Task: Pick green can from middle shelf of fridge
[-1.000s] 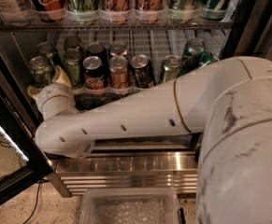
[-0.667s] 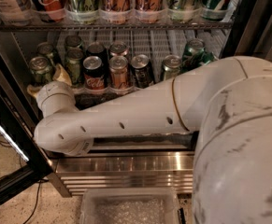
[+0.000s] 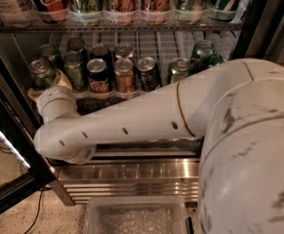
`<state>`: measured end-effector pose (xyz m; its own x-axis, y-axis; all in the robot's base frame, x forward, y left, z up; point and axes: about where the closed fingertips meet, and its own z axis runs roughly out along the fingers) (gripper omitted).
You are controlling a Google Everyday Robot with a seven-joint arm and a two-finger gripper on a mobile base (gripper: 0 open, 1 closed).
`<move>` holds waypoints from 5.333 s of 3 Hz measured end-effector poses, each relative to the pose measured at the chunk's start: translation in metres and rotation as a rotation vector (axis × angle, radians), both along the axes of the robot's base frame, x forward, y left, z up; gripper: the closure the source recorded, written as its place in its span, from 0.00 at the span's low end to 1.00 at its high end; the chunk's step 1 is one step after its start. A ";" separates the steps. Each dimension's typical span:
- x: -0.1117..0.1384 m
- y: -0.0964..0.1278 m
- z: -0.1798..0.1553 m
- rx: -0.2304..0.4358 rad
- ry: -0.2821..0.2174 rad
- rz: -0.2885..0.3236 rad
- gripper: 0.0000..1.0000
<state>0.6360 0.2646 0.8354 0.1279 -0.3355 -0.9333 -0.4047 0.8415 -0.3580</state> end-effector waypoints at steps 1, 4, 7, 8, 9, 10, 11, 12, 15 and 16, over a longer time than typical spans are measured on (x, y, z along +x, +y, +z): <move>-0.001 0.001 0.000 0.000 0.000 0.000 0.85; 0.015 0.022 -0.002 0.005 0.003 0.014 0.88; 0.015 0.029 0.000 0.016 0.012 0.051 1.00; 0.013 0.032 0.002 0.018 0.011 0.057 1.00; 0.012 0.032 0.002 0.022 0.016 0.065 1.00; 0.012 0.031 0.002 0.027 0.017 0.073 1.00; 0.011 0.031 0.004 0.032 0.016 0.079 1.00; 0.010 0.029 0.006 0.038 0.013 0.086 1.00; 0.006 0.018 0.023 0.060 -0.015 0.107 1.00; 0.005 0.015 0.029 0.065 -0.025 0.112 1.00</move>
Offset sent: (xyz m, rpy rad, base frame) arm 0.0467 0.0432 -0.0077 0.0526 0.0066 0.0109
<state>0.6407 0.2799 0.8648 0.1850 -0.2565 -0.9487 -0.4892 0.8132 -0.3153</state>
